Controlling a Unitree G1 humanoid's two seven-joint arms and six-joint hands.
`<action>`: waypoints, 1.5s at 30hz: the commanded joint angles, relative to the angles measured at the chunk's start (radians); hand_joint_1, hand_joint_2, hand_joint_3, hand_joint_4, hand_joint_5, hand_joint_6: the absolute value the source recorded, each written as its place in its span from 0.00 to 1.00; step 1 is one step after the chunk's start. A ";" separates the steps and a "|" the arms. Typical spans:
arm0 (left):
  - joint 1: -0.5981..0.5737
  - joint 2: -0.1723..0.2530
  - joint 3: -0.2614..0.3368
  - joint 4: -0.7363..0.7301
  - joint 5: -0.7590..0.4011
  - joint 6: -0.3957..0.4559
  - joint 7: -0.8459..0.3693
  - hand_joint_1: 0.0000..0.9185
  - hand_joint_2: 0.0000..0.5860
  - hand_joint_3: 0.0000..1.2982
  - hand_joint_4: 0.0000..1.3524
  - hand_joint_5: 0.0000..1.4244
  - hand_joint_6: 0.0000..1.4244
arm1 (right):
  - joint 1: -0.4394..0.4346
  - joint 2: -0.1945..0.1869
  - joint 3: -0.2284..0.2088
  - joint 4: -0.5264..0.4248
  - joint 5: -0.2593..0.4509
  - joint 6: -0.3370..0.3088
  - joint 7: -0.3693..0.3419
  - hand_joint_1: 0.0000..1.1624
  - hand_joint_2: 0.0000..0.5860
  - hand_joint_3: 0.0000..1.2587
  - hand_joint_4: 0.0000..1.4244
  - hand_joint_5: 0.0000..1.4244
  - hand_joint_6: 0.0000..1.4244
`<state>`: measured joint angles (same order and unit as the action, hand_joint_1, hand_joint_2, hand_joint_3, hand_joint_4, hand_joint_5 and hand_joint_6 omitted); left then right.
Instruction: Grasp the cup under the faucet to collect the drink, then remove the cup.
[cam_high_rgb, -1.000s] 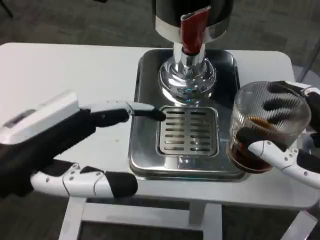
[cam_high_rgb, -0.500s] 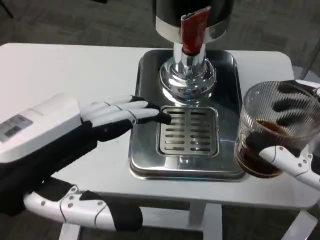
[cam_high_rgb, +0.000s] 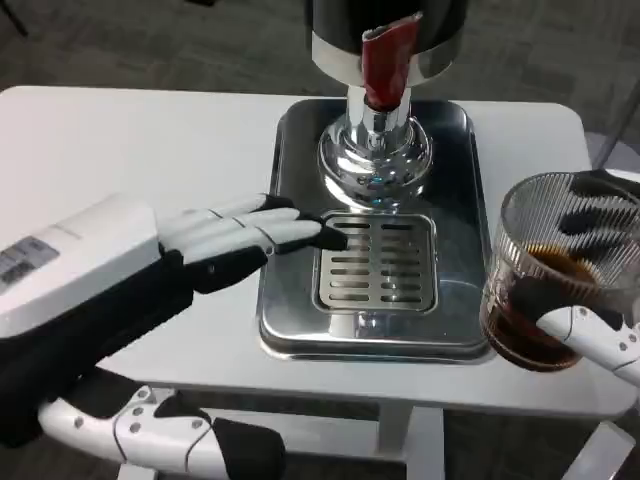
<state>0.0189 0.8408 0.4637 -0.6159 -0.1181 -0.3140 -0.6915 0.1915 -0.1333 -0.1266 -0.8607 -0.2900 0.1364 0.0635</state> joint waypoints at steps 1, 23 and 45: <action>0.025 0.007 0.019 -0.026 -0.012 0.004 -0.012 0.00 0.07 0.12 0.00 0.02 0.12 | 0.015 -0.003 -0.011 -0.044 0.020 -0.039 0.001 0.72 0.37 0.80 0.82 1.00 1.00; 0.052 0.000 0.027 -0.026 -0.018 0.006 -0.009 0.00 0.07 0.11 0.00 0.02 0.11 | 0.022 0.002 0.009 -0.041 0.016 -0.040 0.013 0.71 0.38 0.80 0.82 1.00 1.00; 0.055 0.000 0.036 -0.009 -0.028 -0.003 -0.009 0.00 0.06 0.11 0.00 0.02 0.11 | 0.006 0.009 0.015 -0.037 0.011 -0.038 0.006 0.71 0.38 0.81 0.82 1.00 1.00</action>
<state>0.0619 0.8407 0.4918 -0.6238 -0.1451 -0.3031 -0.6915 0.2042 -0.1291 -0.1093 -0.8720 -0.2876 0.1361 0.0839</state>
